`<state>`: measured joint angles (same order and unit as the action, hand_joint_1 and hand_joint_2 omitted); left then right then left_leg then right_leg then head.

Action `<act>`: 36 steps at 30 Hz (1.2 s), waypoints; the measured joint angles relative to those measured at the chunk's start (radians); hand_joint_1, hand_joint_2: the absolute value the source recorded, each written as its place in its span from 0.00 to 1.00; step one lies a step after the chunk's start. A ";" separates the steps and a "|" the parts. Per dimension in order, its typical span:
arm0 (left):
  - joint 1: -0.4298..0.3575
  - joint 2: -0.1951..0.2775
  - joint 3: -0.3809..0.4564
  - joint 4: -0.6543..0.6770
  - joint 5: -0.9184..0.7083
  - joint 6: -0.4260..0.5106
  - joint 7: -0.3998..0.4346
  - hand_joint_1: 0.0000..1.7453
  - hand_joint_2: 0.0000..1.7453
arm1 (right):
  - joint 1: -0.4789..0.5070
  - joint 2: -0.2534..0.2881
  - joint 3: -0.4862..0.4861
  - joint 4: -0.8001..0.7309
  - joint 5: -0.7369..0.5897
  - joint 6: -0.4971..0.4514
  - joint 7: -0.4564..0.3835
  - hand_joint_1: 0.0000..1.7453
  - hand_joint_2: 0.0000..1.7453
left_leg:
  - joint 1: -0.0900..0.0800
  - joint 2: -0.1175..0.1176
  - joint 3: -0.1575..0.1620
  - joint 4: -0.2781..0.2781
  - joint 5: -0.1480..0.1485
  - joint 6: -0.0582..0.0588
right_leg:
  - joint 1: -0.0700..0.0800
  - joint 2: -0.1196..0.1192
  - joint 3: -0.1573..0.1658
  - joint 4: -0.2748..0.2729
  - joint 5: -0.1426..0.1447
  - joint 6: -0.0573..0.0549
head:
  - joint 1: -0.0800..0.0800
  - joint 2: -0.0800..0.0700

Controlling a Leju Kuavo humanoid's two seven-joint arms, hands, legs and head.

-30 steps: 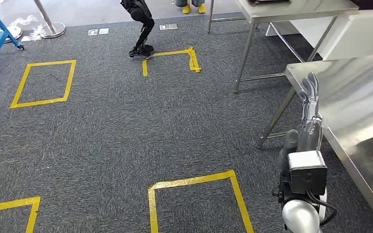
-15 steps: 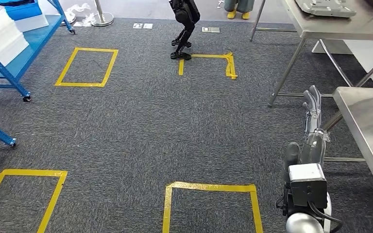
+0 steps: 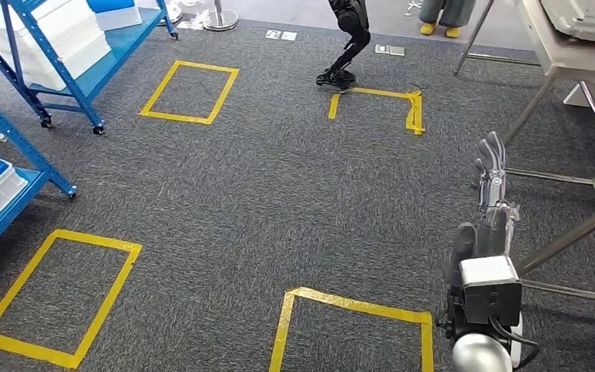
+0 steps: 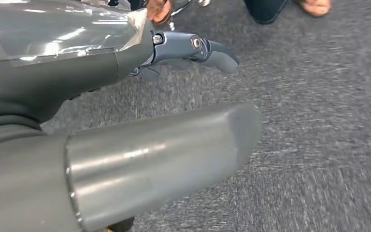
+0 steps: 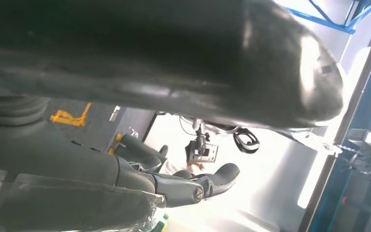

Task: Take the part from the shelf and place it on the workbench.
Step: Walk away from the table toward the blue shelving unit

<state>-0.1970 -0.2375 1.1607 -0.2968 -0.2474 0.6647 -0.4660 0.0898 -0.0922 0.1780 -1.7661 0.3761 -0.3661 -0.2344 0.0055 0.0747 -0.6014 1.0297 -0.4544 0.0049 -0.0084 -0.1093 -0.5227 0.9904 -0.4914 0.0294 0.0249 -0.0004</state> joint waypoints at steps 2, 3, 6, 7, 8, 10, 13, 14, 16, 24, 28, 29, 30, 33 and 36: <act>0.001 -0.002 -0.003 0.002 0.007 0.000 -0.007 0.00 0.00 | 0.013 -0.005 -0.001 -0.001 0.001 -0.022 0.002 0.00 0.00 | -0.006 -0.012 0.004 -0.014 0.000 0.012 | 0.005 -0.022 0.006 -0.001 -0.005 0.010 | 0.003 0.000; 0.002 -0.002 -0.004 0.003 0.008 -0.001 -0.010 0.00 0.00 | 0.025 -0.008 -0.003 -0.003 0.000 -0.032 0.002 0.00 0.00 | -0.006 -0.025 0.005 -0.017 0.002 0.019 | 0.004 -0.028 0.007 0.000 -0.008 0.016 | 0.004 0.000; 0.006 -0.003 -0.014 0.005 0.009 -0.005 -0.014 0.00 0.00 | 0.076 -0.025 -0.012 -0.018 -0.005 -0.062 -0.008 0.00 0.00 | 0.001 -0.065 0.010 -0.027 0.012 0.040 | -0.001 0.046 -0.024 0.078 -0.054 0.021 | 0.005 0.000; 0.007 -0.004 -0.017 0.006 0.009 -0.006 -0.014 0.00 0.00 | 0.093 -0.032 -0.015 -0.022 -0.009 -0.068 -0.013 0.00 0.00 | 0.001 -0.078 0.009 -0.028 0.013 0.043 | -0.004 0.081 -0.055 0.142 -0.082 0.017 | 0.006 0.000; 0.007 -0.005 -0.020 0.009 0.009 -0.007 -0.013 0.00 0.00 | 0.107 -0.037 -0.019 -0.024 -0.014 -0.074 -0.018 0.00 0.00 | 0.001 -0.092 0.008 -0.027 0.014 0.046 | -0.004 0.098 -0.090 0.211 -0.107 0.014 | 0.006 0.000; 0.010 -0.006 -0.024 0.015 0.009 -0.007 -0.010 0.00 0.00 | 0.128 -0.047 -0.024 -0.025 -0.029 -0.077 -0.028 0.00 0.00 | 0.001 -0.121 0.006 -0.027 0.014 0.046 | -0.005 0.108 -0.134 0.287 -0.124 0.019 | 0.006 0.000; 0.014 -0.005 -0.031 0.026 0.012 -0.005 -0.005 0.00 0.00 | 0.147 -0.069 -0.024 -0.021 -0.067 -0.077 -0.049 0.00 0.00 | 0.002 -0.164 0.007 -0.024 0.015 0.044 | -0.015 0.137 -0.073 0.145 -0.053 0.046 | 0.006 0.000; 0.015 -0.005 -0.034 0.030 0.013 -0.003 -0.003 0.00 0.00 | 0.147 -0.075 -0.022 -0.018 -0.077 -0.077 -0.055 0.00 0.00 | 0.001 -0.177 0.005 -0.020 0.014 0.040 | -0.018 0.159 -0.044 0.081 -0.029 0.050 | 0.006 0.000; 0.016 -0.005 -0.039 0.036 0.018 0.005 -0.001 0.00 0.00 | 0.143 -0.085 -0.014 -0.009 -0.091 -0.077 -0.063 0.00 0.00 | -0.002 -0.198 -0.002 -0.016 0.016 0.028 | -0.019 0.185 -0.014 0.015 -0.006 0.044 | 0.006 0.000; 0.037 -0.008 -0.029 0.045 -0.012 0.035 0.008 0.00 0.00 | 0.085 -0.110 0.063 0.052 -0.133 -0.077 -0.077 0.00 0.00 | 0.003 -0.086 -0.128 0.224 -0.109 -0.008 | -0.018 0.084 -0.012 0.008 0.003 -0.005 | -0.005 0.000; 0.051 -0.017 0.033 0.033 -0.113 0.035 0.032 0.00 0.00 | 0.062 -0.116 0.099 0.083 -0.141 -0.081 -0.084 0.00 0.00 | 0.006 -0.053 -0.076 0.142 -0.046 -0.009 | -0.015 0.030 -0.006 0.008 -0.003 -0.006 | -0.005 0.000; 0.051 -0.020 0.050 0.029 -0.132 0.036 0.034 0.00 0.00 | 0.060 -0.118 0.104 0.086 -0.144 -0.083 -0.085 0.00 0.00 | 0.003 -0.026 -0.039 0.076 -0.023 -0.006 | -0.011 0.018 -0.003 0.009 -0.006 -0.002 | -0.005 0.000; 0.050 -0.022 0.067 0.026 -0.146 0.036 0.034 0.00 0.00 | 0.059 -0.120 0.108 0.088 -0.145 -0.088 -0.086 0.00 0.00 | 0.000 -0.008 -0.012 0.027 -0.009 -0.001 | -0.007 0.007 0.000 0.009 -0.010 0.002 | -0.004 0.000; 0.048 -0.025 0.113 0.026 -0.162 0.036 0.025 0.00 0.00 | 0.065 -0.128 0.116 0.087 -0.146 -0.109 -0.086 0.00 0.00 | -0.009 -0.017 0.001 -0.007 -0.004 0.017 | 0.001 -0.027 0.010 0.006 -0.016 0.016 | -0.001 0.000; 0.045 -0.025 0.146 0.031 -0.160 0.032 0.010 0.00 0.00 | 0.081 -0.140 0.119 0.077 -0.145 -0.126 -0.082 0.00 0.00 | -0.003 -0.054 0.010 -0.022 0.006 0.038 | -0.003 0.022 -0.004 0.053 -0.048 0.025 | 0.000 0.000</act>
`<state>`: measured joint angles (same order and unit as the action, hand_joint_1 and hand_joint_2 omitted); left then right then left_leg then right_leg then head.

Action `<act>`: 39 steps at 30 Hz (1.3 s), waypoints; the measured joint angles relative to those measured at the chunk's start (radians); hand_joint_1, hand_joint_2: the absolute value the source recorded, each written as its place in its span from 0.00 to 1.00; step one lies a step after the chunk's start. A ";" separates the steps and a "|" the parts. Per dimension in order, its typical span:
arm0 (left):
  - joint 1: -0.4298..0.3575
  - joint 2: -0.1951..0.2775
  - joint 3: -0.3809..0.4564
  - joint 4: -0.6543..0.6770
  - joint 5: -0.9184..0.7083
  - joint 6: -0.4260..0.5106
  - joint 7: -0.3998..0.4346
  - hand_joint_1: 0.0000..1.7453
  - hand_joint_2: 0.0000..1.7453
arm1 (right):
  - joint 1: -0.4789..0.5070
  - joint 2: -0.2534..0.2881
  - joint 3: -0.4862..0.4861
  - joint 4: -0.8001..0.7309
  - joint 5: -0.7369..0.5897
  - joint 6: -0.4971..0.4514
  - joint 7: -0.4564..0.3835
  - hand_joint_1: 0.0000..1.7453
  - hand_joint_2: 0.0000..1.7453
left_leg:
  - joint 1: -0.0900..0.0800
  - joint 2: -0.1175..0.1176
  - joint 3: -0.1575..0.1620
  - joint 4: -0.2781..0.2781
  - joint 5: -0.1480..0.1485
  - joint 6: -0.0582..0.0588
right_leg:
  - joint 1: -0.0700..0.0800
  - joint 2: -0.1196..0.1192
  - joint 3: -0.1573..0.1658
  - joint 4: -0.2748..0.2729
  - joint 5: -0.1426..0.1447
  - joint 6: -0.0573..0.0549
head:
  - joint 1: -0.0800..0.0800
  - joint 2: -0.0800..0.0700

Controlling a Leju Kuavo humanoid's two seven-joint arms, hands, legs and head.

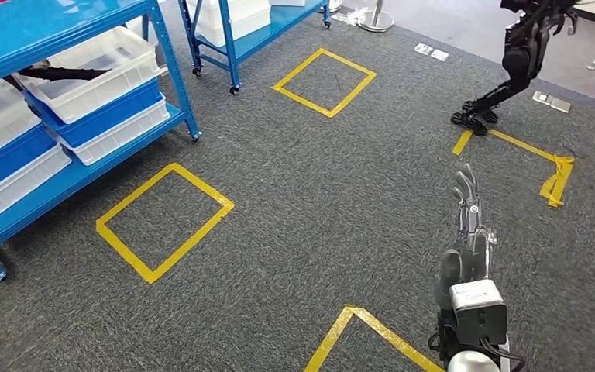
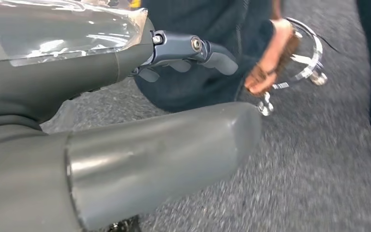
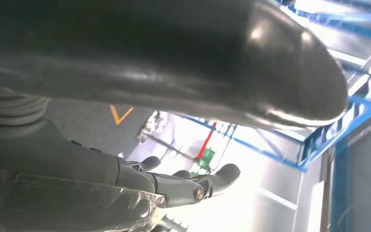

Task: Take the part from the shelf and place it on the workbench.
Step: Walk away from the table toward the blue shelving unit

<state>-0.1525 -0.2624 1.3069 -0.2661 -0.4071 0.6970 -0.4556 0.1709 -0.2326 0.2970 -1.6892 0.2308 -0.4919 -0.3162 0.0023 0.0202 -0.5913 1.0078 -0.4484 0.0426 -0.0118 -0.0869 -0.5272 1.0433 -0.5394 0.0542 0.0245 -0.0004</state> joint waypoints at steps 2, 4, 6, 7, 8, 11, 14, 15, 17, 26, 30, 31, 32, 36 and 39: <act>-0.004 0.001 0.012 0.005 0.004 -0.009 -0.007 0.00 0.00 | 0.022 -0.011 0.001 -0.003 0.002 -0.005 0.007 0.00 0.00 | 0.002 -0.027 0.000 -0.003 0.005 0.009 | -0.002 0.063 -0.062 0.124 -0.054 -0.006 | 0.001 0.000; -0.005 0.001 0.019 0.011 0.010 -0.021 -0.011 0.00 0.00 | 0.037 -0.019 0.002 -0.004 0.002 -0.009 0.011 0.00 0.00 | 0.002 -0.056 -0.002 -0.002 0.006 0.011 | -0.003 0.081 -0.120 0.232 -0.086 -0.005 | 0.001 0.000; -0.005 0.003 0.026 0.015 0.016 -0.034 -0.016 0.00 0.00 | 0.041 -0.022 0.002 -0.006 -0.001 -0.012 0.011 0.00 0.00 | 0.003 -0.085 -0.001 -0.001 0.007 0.010 | -0.006 0.086 -0.110 0.200 -0.055 0.010 | 0.001 0.000; -0.005 0.004 0.029 0.015 0.019 -0.040 -0.018 0.00 0.00 | 0.041 -0.023 0.001 -0.010 -0.005 -0.012 0.011 0.00 0.00 | 0.004 -0.099 0.000 0.001 0.007 0.008 | -0.010 0.098 -0.080 0.132 -0.024 0.021 | 0.001 0.000; -0.005 0.005 0.031 0.016 0.023 -0.047 -0.021 0.00 0.00 | 0.039 -0.023 0.000 -0.013 -0.008 -0.011 0.012 0.00 0.00 | 0.003 -0.112 0.000 0.003 0.007 0.004 | -0.014 0.119 -0.047 0.061 0.004 0.027 | 0.001 0.000; 0.005 0.005 0.032 0.003 0.030 -0.098 -0.009 0.00 0.00 | 0.038 -0.022 -0.004 -0.031 0.007 -0.010 0.029 0.00 0.00 | 0.001 -0.143 -0.010 0.007 0.008 -0.014 | -0.014 0.151 -0.003 -0.037 0.035 0.015 | 0.000 0.000; 0.093 -0.022 0.009 -0.133 0.069 -0.193 0.114 0.00 0.00 | 0.079 -0.010 -0.031 -0.084 0.051 -0.036 0.047 0.00 0.00 | 0.005 -0.130 -0.017 0.019 -0.001 -0.030 | -0.015 0.121 0.005 -0.040 0.040 -0.011 | -0.001 0.000; 0.141 -0.031 -0.019 -0.202 0.130 -0.183 0.184 0.00 0.00 | 0.095 -0.004 -0.043 -0.102 0.057 -0.039 0.046 0.00 0.00 | 0.005 -0.103 -0.027 0.047 -0.022 -0.034 | -0.017 0.112 0.007 -0.042 0.040 -0.020 | -0.003 0.000; 0.250 -0.045 -0.123 -0.347 0.295 -0.096 0.328 0.00 0.00 | 0.118 0.008 -0.064 -0.127 0.064 -0.039 0.042 0.00 0.00 | 0.006 -0.047 -0.076 0.158 -0.090 -0.041 | -0.015 0.098 0.009 -0.043 0.038 -0.034 | -0.008 0.000; 0.417 -0.062 -0.574 -0.632 0.373 -0.009 0.420 0.00 0.00 | 0.152 0.077 -0.122 -0.201 0.072 -0.050 0.026 0.00 0.00 | 0.003 0.000 0.039 0.007 -0.044 -0.030 | 0.001 0.025 0.012 -0.041 0.024 -0.028 | -0.008 0.000; 0.455 -0.063 -0.634 -0.683 0.374 -0.034 0.436 0.00 0.00 | 0.170 0.096 -0.147 -0.234 0.071 -0.061 0.005 0.00 0.00 | -0.010 -0.001 0.039 -0.001 -0.045 -0.019 | -0.003 0.026 0.018 -0.045 0.031 -0.008 | -0.008 0.000; 0.463 -0.063 -0.643 -0.694 0.372 -0.041 0.440 0.00 0.00 | 0.174 0.100 -0.154 -0.244 0.070 -0.062 0.000 0.00 0.00 | -0.012 -0.004 0.039 -0.006 -0.048 -0.007 | -0.007 0.025 0.024 -0.045 0.039 0.004 | -0.008 0.000; 0.467 -0.063 -0.648 -0.701 0.365 -0.051 0.441 0.00 0.00 | 0.177 0.104 -0.160 -0.252 0.071 -0.060 -0.002 0.00 0.00 | -0.010 -0.007 0.044 -0.016 -0.050 0.007 | -0.010 0.028 0.027 -0.041 0.042 0.014 | -0.009 0.000; 0.439 -0.063 -0.616 -0.698 0.296 -0.120 0.401 0.00 0.00 | 0.185 0.109 -0.188 -0.273 0.097 -0.031 -0.003 0.00 0.00 | 0.000 -0.024 0.071 -0.031 -0.055 0.028 | -0.011 0.073 -0.056 0.115 -0.030 0.004 | -0.007 -0.001; 0.414 -0.063 -0.571 -0.678 0.256 -0.147 0.374 0.00 0.00 | 0.190 0.118 -0.209 -0.279 0.110 -0.022 0.000 0.00 0.00 | 0.002 -0.034 0.086 -0.030 -0.069 0.021 | -0.012 0.082 -0.136 0.225 -0.056 0.019 | -0.006 0.000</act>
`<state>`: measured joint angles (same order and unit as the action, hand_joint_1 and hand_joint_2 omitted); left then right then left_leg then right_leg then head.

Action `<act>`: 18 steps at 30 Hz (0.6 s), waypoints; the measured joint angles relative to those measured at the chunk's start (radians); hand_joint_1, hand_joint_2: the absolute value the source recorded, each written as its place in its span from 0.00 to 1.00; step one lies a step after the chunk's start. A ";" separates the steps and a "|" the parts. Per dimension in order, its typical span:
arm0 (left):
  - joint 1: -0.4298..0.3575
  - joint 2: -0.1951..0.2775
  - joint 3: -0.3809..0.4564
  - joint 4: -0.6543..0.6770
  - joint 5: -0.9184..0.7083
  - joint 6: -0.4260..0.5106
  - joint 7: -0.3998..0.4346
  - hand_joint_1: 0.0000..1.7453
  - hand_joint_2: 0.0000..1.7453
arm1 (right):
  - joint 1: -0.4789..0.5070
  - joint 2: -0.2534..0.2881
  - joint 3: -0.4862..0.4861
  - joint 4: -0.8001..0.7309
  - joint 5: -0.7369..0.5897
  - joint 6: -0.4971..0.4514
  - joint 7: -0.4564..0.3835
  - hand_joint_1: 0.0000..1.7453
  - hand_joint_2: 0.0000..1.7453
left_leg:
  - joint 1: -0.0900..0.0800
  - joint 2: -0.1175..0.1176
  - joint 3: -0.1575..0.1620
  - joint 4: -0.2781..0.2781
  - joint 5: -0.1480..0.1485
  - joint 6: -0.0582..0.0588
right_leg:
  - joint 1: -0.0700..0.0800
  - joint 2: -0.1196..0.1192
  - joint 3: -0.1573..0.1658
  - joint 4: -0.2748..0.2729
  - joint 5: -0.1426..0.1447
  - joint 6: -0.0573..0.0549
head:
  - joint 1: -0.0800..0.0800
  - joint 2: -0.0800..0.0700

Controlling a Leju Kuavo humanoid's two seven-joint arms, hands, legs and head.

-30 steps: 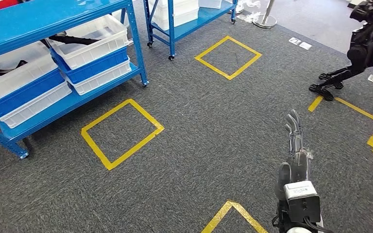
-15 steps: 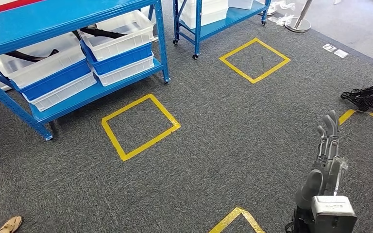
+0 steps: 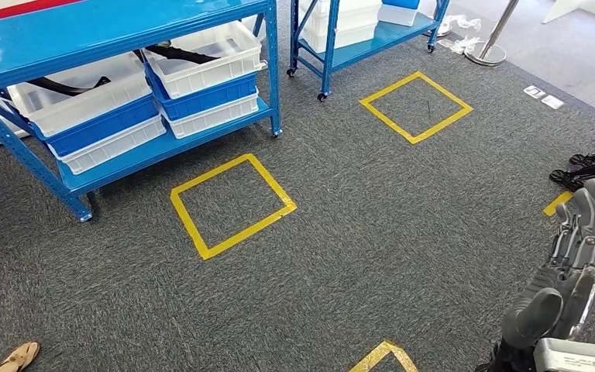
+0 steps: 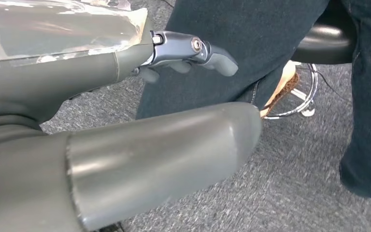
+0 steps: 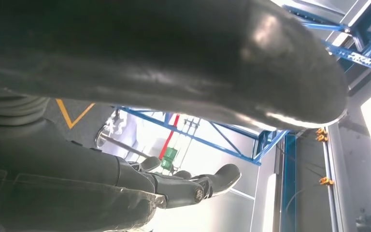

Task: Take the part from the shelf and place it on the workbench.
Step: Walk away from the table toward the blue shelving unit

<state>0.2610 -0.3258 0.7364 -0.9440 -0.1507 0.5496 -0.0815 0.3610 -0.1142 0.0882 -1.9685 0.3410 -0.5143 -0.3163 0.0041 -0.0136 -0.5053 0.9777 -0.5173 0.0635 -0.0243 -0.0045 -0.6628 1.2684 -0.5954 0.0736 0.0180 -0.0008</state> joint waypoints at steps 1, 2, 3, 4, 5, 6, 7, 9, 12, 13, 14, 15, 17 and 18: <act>-0.003 0.000 0.010 0.005 -0.006 -0.003 -0.003 0.00 0.00 | 0.002 0.003 -0.005 -0.003 0.002 0.001 0.000 0.00 0.00 | 0.002 -0.002 0.010 0.000 -0.007 -0.005 | -0.002 0.000 0.007 -0.031 0.023 0.014 | 0.000 0.000; -0.004 0.000 0.018 0.009 -0.010 -0.005 -0.004 0.00 0.00 | 0.004 0.005 -0.010 -0.006 0.004 0.001 0.000 0.00 0.00 | 0.005 -0.004 0.023 0.001 -0.016 -0.012 | -0.006 0.000 0.031 -0.094 0.060 0.029 | 0.000 0.000; -0.005 0.000 0.026 0.012 -0.014 -0.006 -0.003 0.00 0.00 | 0.007 0.007 -0.015 -0.010 0.006 0.003 0.000 0.00 0.00 | 0.007 -0.005 0.037 0.001 -0.026 -0.020 | -0.008 0.000 0.056 -0.158 0.093 0.040 | 0.000 0.000; -0.007 0.000 0.033 0.015 -0.019 -0.007 -0.002 0.00 0.00 | 0.010 0.009 -0.019 -0.013 0.008 0.005 0.000 0.00 0.00 | 0.008 -0.006 0.048 0.002 -0.035 -0.029 | -0.009 0.000 0.076 -0.212 0.110 0.037 | 0.001 0.000; -0.010 0.001 0.040 0.018 -0.026 -0.009 0.000 0.00 0.00 | 0.013 0.011 -0.023 -0.016 0.009 0.009 -0.001 0.00 0.00 | 0.008 -0.007 0.055 0.002 -0.045 -0.038 | -0.007 -0.001 0.091 -0.243 0.117 0.026 | 0.001 0.000; -0.018 0.002 0.050 0.025 -0.038 -0.012 -0.001 0.00 0.00 | 0.016 0.012 -0.027 -0.018 0.010 0.014 -0.003 0.00 0.00 | 0.007 -0.007 0.063 0.002 -0.051 -0.045 | -0.004 -0.001 0.092 -0.249 0.110 0.008 | 0.001 0.000; -0.030 0.003 0.064 0.037 -0.051 -0.016 -0.004 0.00 0.00 | 0.016 0.014 -0.031 -0.021 0.009 0.020 -0.005 0.00 0.00 | 0.007 -0.007 0.067 0.005 -0.054 -0.051 | -0.001 -0.002 0.099 -0.251 0.102 -0.012 | 0.001 0.000; -0.061 0.007 0.098 0.073 -0.073 -0.025 -0.016 0.00 0.00 | 0.014 0.018 -0.037 -0.027 0.008 0.029 -0.009 0.00 0.00 | 0.009 -0.003 0.052 0.054 -0.038 -0.060 | -0.004 -0.002 0.121 -0.253 0.092 -0.036 | -0.001 0.000; -0.091 0.012 0.145 0.126 -0.088 -0.030 -0.032 0.00 0.00 | 0.009 0.022 -0.041 -0.032 0.006 0.036 -0.010 0.00 0.00 | 0.011 0.006 -0.076 0.241 -0.025 -0.070 | -0.006 -0.005 0.162 -0.259 0.062 -0.063 | -0.003 0.000; -0.097 0.014 0.160 0.142 -0.092 -0.030 -0.036 0.00 0.00 | 0.007 0.023 -0.041 -0.032 0.004 0.036 -0.010 0.00 0.00 | 0.011 0.006 -0.127 0.290 -0.050 -0.073 | -0.005 -0.004 0.175 -0.260 0.050 -0.066 | -0.003 0.000; -0.104 0.017 0.176 0.161 -0.097 -0.030 -0.042 0.00 0.00 | 0.005 0.024 -0.041 -0.032 0.000 0.037 -0.011 0.00 0.00 | 0.011 0.007 -0.172 0.317 -0.086 -0.073 | -0.004 -0.002 0.191 -0.263 0.037 -0.067 | -0.003 0.000; -0.112 0.023 0.192 0.184 -0.102 -0.030 -0.049 0.00 0.00 | 0.003 0.024 -0.041 -0.032 -0.003 0.037 -0.011 0.00 0.00 | 0.010 0.007 -0.206 0.319 -0.118 -0.072 | -0.002 -0.001 0.209 -0.266 0.023 -0.068 | -0.003 0.000; -0.129 0.041 0.222 0.232 -0.110 -0.032 -0.063 0.00 0.00 | -0.004 0.024 -0.041 -0.031 -0.007 0.037 -0.011 0.00 0.00 | 0.005 0.007 -0.242 0.256 -0.121 -0.059 | 0.002 0.001 0.253 -0.276 -0.009 -0.068 | -0.003 0.000; -0.134 0.051 0.234 0.252 -0.113 -0.033 -0.068 0.00 0.00 | -0.006 0.023 -0.041 -0.030 -0.007 0.037 -0.011 0.00 0.00 | -0.002 0.008 -0.247 0.200 -0.062 -0.044 | 0.001 0.001 0.274 -0.281 -0.026 -0.068 | -0.003 0.000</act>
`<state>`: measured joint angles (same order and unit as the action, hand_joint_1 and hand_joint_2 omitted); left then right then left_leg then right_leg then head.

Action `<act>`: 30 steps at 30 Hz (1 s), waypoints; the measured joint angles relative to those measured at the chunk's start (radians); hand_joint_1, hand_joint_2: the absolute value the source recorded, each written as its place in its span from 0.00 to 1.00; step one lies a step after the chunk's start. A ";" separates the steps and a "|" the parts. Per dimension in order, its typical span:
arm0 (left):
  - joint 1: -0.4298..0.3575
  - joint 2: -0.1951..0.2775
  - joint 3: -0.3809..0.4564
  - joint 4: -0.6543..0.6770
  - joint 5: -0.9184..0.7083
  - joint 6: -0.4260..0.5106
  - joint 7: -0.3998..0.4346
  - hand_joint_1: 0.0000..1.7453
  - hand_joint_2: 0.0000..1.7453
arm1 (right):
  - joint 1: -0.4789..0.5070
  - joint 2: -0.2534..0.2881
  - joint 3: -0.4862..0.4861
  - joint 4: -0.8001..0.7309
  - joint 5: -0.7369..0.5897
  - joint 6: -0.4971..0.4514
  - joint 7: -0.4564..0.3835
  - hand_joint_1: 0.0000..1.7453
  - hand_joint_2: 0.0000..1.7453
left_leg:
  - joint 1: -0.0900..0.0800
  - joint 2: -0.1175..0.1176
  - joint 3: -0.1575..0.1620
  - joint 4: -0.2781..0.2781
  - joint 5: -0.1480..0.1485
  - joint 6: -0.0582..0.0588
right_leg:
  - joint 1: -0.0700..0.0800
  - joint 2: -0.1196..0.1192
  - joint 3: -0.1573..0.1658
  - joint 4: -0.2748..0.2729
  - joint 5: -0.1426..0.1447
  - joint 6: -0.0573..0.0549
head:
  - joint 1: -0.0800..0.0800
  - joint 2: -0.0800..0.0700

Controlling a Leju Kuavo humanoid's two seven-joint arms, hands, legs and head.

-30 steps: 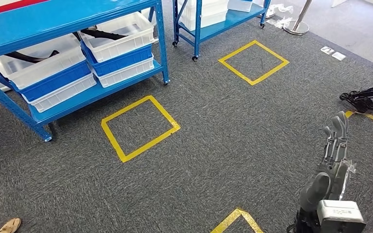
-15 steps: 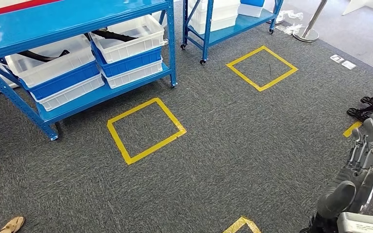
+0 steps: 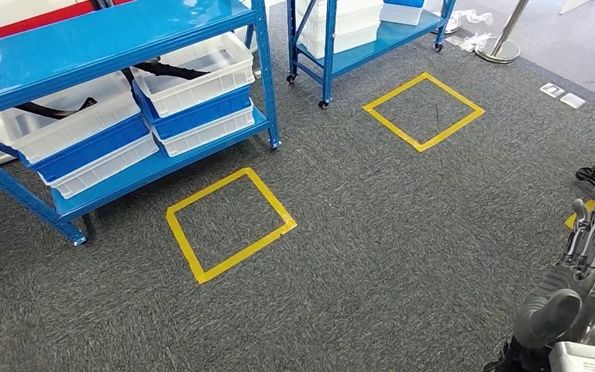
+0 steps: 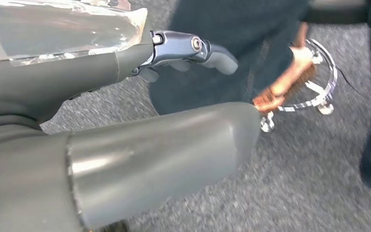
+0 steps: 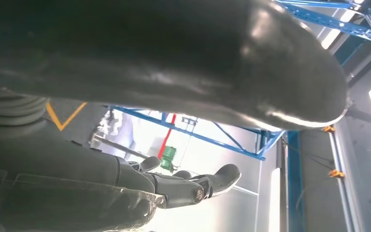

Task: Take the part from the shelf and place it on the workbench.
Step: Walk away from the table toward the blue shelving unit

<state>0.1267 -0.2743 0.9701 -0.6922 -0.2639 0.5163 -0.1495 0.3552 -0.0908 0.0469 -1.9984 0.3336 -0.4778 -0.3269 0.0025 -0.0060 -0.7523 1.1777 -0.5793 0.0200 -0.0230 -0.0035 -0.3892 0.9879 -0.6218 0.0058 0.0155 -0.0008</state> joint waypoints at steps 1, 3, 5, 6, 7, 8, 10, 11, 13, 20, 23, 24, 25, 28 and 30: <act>-0.003 0.009 0.010 0.018 -0.002 0.000 -0.004 0.00 0.00 | -0.002 0.000 0.000 0.002 -0.001 0.000 0.000 0.00 0.00 | -0.008 -0.002 0.002 -0.052 0.086 0.016 | 0.003 0.002 0.020 -0.004 -0.017 0.002 | 0.001 0.000; -0.013 0.027 0.027 0.049 -0.008 0.003 -0.016 0.00 0.00 | -0.005 -0.001 0.001 0.005 -0.003 -0.002 0.000 0.00 0.00 | -0.023 -0.003 0.019 -0.111 0.205 0.036 | 0.002 0.007 0.058 -0.023 -0.039 0.012 | 0.002 0.000; -0.030 0.041 0.040 0.076 -0.013 0.010 -0.028 0.00 0.00 | -0.012 -0.002 0.001 0.005 -0.005 -0.004 0.000 0.00 0.00 | -0.028 -0.005 0.056 -0.131 0.199 0.041 | 0.005 0.010 0.082 -0.024 -0.024 0.037 | 0.000 0.000; -0.039 0.045 0.045 0.089 -0.015 0.013 -0.033 0.00 0.00 | -0.018 -0.003 0.002 0.005 -0.005 -0.004 0.000 0.00 0.00 | -0.027 -0.008 0.079 -0.146 0.190 0.044 | 0.006 0.009 0.075 0.012 0.000 0.051 | 0.000 0.000; -0.047 0.049 0.049 0.101 -0.017 0.015 -0.037 0.00 0.00 | -0.023 -0.004 0.003 0.006 -0.005 -0.004 0.000 0.00 0.00 | -0.024 -0.011 0.105 -0.162 0.181 0.047 | 0.007 0.009 0.041 0.076 0.026 0.063 | 0.000 0.000; -0.053 0.052 0.054 0.112 -0.019 0.016 -0.040 0.00 0.00 | -0.027 -0.005 0.004 0.007 -0.005 -0.004 0.001 0.00 0.00 | -0.020 -0.014 0.131 -0.176 0.172 0.048 | 0.008 0.009 -0.007 0.153 0.042 0.067 | 0.001 0.000; -0.058 0.054 0.063 0.132 -0.020 0.019 -0.043 0.00 0.00 | -0.029 -0.006 0.005 0.010 -0.005 -0.004 0.002 0.00 0.00 | -0.013 -0.016 0.179 -0.196 0.145 0.049 | 0.007 0.009 -0.120 0.270 0.018 0.056 | 0.002 0.000; -0.059 0.054 0.068 0.140 -0.021 0.021 -0.044 0.00 0.00 | -0.031 -0.006 0.005 0.012 -0.005 -0.004 0.003 0.00 0.00 | -0.010 -0.018 0.204 -0.203 0.131 0.047 | 0.006 0.009 -0.168 0.289 -0.021 0.049 | 0.003 0.000; -0.059 0.051 0.077 0.149 -0.031 0.024 -0.044 0.00 0.00 | -0.033 -0.007 0.006 0.016 -0.004 -0.003 0.003 0.00 0.00 | -0.002 -0.026 0.255 -0.210 0.097 0.040 | 0.003 0.008 -0.236 0.261 -0.098 0.043 | 0.003 0.000; -0.059 0.046 0.111 0.149 -0.070 0.017 -0.020 0.00 0.00 | -0.047 -0.016 0.015 0.041 -0.023 0.002 0.005 0.00 0.00 | 0.001 -0.036 0.352 -0.187 -0.015 -0.002 | -0.010 -0.003 -0.259 0.061 0.213 0.075 | 0.001 0.000; -0.073 0.044 0.119 0.150 -0.077 0.012 -0.021 0.00 0.00 | -0.053 -0.024 0.021 0.042 -0.033 -0.001 0.002 0.00 0.00 | 0.005 -0.020 0.293 -0.076 0.018 -0.013 | -0.015 -0.003 -0.242 0.052 0.198 0.040 | -0.001 0.000; -0.074 0.044 0.120 0.150 -0.078 0.012 -0.022 0.00 0.00 | -0.053 -0.025 0.023 0.042 -0.034 -0.001 0.002 0.00 0.00 | 0.007 -0.014 0.267 -0.033 0.020 -0.015 | -0.016 -0.004 -0.236 0.048 0.194 0.033 | -0.001 0.000; -0.074 0.045 0.122 0.150 -0.079 0.012 -0.022 0.00 0.00 | -0.053 -0.026 0.024 0.042 -0.034 -0.001 0.002 0.00 0.00 | 0.007 -0.011 0.234 0.011 0.002 -0.019 | -0.015 -0.004 -0.230 0.047 0.189 0.026 | -0.002 0.000; -0.074 0.046 0.129 0.150 -0.080 0.012 -0.023 0.00 0.00 | -0.053 -0.029 0.026 0.043 -0.035 -0.002 0.002 0.00 0.00 | 0.009 -0.007 0.129 0.109 -0.091 -0.030 | -0.014 -0.003 -0.209 0.046 0.168 0.009 | -0.002 0.000; -0.074 0.046 0.134 0.150 -0.083 0.011 -0.026 0.00 0.00 | -0.053 -0.030 0.028 0.044 -0.035 -0.004 0.002 0.00 0.00 | 0.010 -0.005 0.112 0.064 -0.059 -0.029 | -0.013 -0.002 -0.191 0.046 0.153 0.009 | -0.002 0.000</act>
<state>0.0528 -0.2280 1.1037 -0.5425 -0.3464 0.5270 -0.1756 0.3025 -0.1208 0.0749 -1.9546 0.2988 -0.4816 -0.3250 0.0129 -0.0107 -0.6399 1.2416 -0.6385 -0.0089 -0.0363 -0.0052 -0.5797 1.0339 -0.4684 0.0144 0.0139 -0.0008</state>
